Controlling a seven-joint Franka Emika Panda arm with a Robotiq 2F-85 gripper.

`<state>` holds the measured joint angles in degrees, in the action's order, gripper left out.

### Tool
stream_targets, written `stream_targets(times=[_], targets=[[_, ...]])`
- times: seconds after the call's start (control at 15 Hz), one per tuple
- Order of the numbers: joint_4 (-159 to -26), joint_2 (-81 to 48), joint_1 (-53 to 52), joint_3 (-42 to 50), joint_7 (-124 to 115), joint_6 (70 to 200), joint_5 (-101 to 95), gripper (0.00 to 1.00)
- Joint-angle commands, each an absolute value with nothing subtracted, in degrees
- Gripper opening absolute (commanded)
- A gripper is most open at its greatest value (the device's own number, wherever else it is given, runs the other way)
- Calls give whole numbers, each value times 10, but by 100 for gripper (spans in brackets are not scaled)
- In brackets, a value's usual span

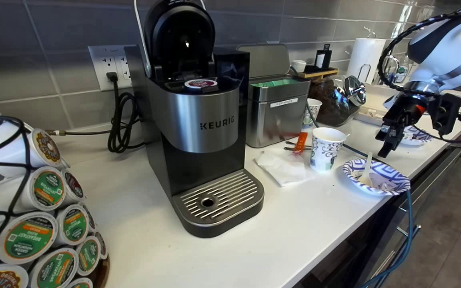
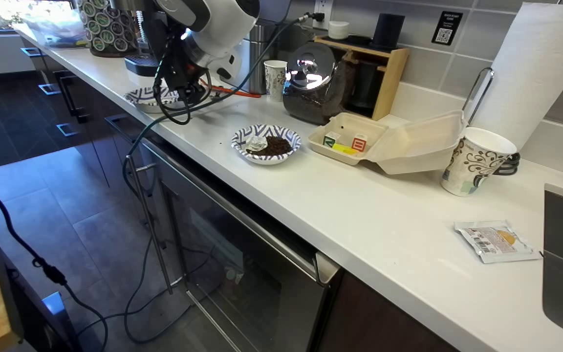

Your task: Put the spoon in the plate to the right

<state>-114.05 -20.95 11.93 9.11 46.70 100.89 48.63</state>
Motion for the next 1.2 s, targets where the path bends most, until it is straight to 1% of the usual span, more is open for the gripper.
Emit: stream_targets(times=[0.0, 0.87, 1.0, 1.07, 1.13], targets=[[-1136, -218, 130, 78, 473, 1024, 505, 100], [-1130, -233, 125, 64, 474, 1055, 515, 100], [-1128, -236, 125, 61, 475, 1054, 514, 80], [-1127, -237, 125, 60, 475, 1054, 514, 66], [-1126, -238, 125, 59, 475, 1054, 513, 58]])
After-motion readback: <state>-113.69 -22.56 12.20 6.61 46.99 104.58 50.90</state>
